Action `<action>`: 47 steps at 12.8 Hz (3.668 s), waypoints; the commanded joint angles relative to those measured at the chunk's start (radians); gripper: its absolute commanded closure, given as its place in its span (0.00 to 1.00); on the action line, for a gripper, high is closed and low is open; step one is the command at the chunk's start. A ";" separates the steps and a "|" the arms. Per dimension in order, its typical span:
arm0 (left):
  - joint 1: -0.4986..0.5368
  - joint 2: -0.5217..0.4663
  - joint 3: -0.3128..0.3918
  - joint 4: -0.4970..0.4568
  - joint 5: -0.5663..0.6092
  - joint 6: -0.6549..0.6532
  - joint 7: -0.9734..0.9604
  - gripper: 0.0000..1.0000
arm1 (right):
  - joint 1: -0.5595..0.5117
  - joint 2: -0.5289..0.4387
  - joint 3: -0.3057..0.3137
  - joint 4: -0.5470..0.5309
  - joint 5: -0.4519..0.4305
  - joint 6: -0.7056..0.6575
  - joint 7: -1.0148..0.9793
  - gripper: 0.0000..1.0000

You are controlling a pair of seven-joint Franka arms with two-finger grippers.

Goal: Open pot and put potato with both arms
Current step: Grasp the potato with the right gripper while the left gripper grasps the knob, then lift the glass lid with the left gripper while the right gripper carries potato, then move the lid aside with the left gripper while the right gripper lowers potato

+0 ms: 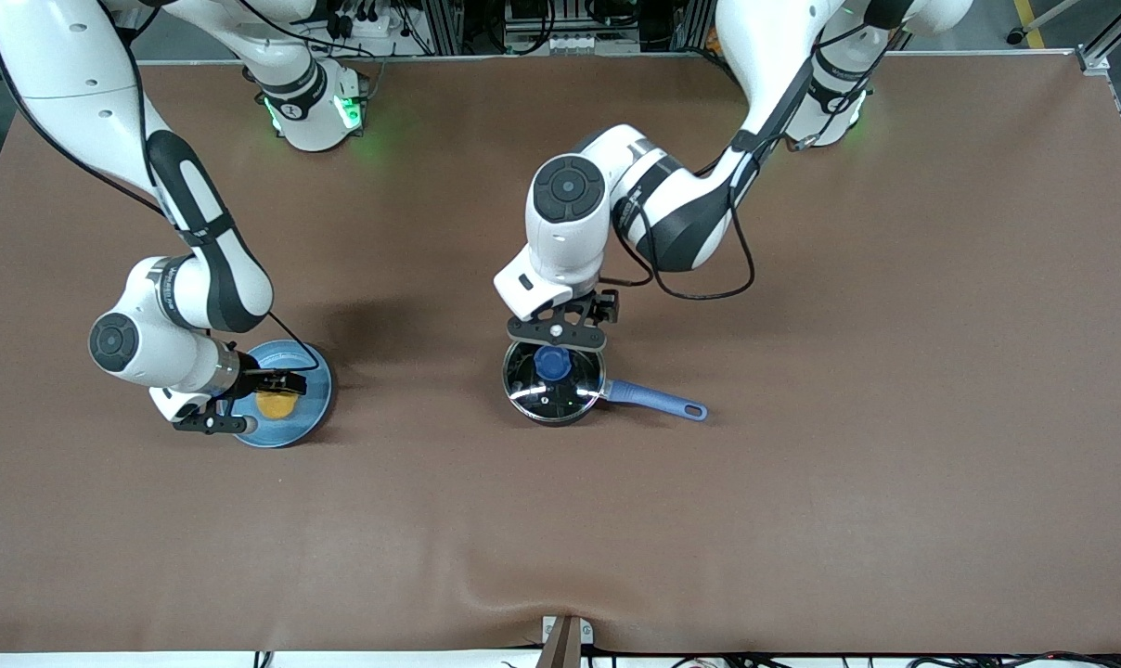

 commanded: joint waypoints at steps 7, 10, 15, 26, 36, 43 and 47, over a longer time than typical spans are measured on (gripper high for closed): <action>-0.081 0.081 0.099 0.039 0.022 0.095 -0.233 0.00 | 0.003 -0.038 0.000 0.032 0.021 -0.039 -0.042 0.97; -0.081 0.081 0.106 0.033 0.024 0.095 -0.285 0.00 | 0.035 -0.067 0.000 0.098 0.023 -0.143 -0.031 1.00; -0.078 0.098 0.106 0.034 0.020 0.113 -0.309 0.15 | 0.151 -0.077 0.000 0.189 0.023 -0.221 0.208 1.00; -0.078 0.136 0.126 0.039 0.020 0.190 -0.299 0.17 | 0.348 -0.067 0.000 0.357 0.124 -0.255 0.452 1.00; -0.067 0.106 0.115 0.037 0.010 0.186 -0.299 1.00 | 0.391 -0.066 0.000 0.391 0.250 -0.241 0.471 1.00; 0.066 -0.072 0.115 0.019 -0.085 0.075 -0.131 1.00 | 0.452 -0.057 0.000 0.404 0.307 -0.189 0.506 1.00; 0.135 -0.129 0.120 0.010 -0.084 -0.061 -0.028 1.00 | 0.584 0.017 -0.007 0.402 0.276 -0.057 0.563 1.00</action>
